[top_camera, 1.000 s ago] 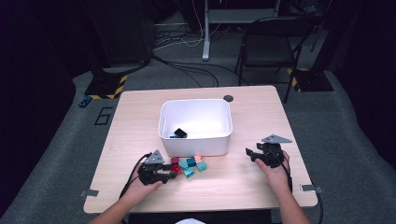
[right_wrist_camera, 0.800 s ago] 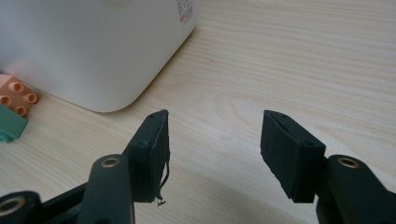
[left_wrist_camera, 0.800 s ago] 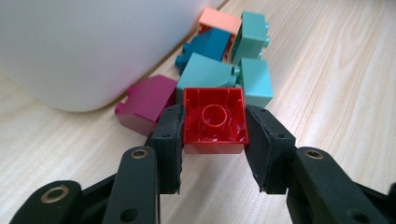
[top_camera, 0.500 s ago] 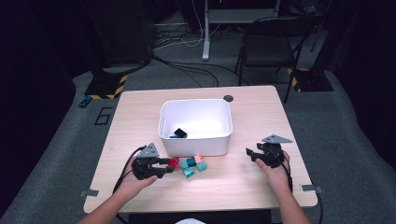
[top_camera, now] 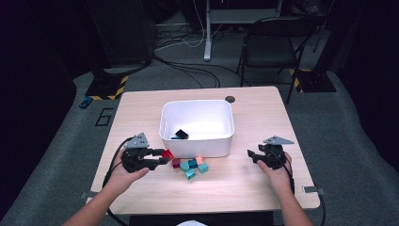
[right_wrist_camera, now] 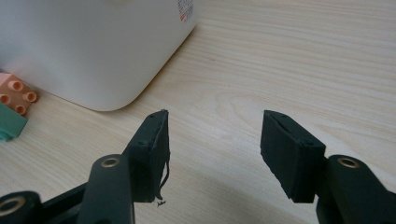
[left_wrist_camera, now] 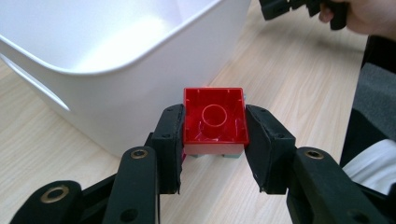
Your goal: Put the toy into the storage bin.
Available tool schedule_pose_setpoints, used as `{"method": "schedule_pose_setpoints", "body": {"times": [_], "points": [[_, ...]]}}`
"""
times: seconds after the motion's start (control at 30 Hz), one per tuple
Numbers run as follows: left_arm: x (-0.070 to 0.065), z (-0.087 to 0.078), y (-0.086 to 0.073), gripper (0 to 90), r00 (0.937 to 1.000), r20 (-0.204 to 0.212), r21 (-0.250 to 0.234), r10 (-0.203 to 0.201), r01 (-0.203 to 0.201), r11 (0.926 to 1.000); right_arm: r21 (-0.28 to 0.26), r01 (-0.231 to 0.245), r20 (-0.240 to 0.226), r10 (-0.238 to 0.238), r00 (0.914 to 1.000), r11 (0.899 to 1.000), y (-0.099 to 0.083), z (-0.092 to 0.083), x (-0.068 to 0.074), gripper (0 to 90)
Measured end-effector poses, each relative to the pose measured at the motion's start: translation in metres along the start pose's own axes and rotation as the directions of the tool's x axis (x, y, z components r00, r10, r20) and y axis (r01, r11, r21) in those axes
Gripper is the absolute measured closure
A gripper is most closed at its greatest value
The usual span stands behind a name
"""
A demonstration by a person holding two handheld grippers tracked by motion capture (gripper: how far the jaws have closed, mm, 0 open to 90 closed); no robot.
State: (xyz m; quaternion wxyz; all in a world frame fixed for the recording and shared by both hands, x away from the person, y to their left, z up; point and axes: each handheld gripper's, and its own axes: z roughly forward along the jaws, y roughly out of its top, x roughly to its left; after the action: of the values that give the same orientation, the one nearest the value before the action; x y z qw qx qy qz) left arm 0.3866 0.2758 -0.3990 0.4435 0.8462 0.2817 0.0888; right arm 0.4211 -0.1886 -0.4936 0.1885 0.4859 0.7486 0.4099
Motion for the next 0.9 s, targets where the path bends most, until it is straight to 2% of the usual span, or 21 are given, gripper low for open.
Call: {"method": "schedule_pose_setpoints", "body": {"times": [0.23, 0.43, 0.5, 0.83, 0.9], "points": [[0.006, -0.019, 0.017, 58.8, 0.9998, -0.014, -0.021, -0.015, 0.015, 0.9997, -0.001, 0.003, 0.001, -0.003, 1.0, 1.0, 0.0, 0.0, 0.0, 41.8], [0.011, -0.026, 0.03, 58.8, 0.9997, -0.02, -0.019, -0.011, 0.01, 0.9998, -0.002, 0.001, 0.001, -0.001, 1.0, 1.0, 0.0, 0.001, 0.001, 41.8], [0.013, -0.025, 0.034, 58.8, 0.9996, -0.026, -0.013, -0.006, 0.006, 0.9999, -0.002, 0.0, 0.001, 0.0, 1.0, 1.0, 0.0, 0.001, 0.001, 41.8], [0.027, -0.014, 0.05, 58.8, 0.999, -0.031, -0.018, -0.034, 0.033, 0.9993, -0.002, 0.008, 0.001, -0.008, 1.0, 1.0, 0.0, 0.0, 0.0, 41.8], [0.032, -0.009, 0.052, 58.8, 0.9983, -0.046, -0.017, -0.037, 0.036, 0.9992, -0.004, 0.007, 0.0, -0.007, 1.0, 1.0, 0.0, 0.0, -0.001, 41.8]]}}
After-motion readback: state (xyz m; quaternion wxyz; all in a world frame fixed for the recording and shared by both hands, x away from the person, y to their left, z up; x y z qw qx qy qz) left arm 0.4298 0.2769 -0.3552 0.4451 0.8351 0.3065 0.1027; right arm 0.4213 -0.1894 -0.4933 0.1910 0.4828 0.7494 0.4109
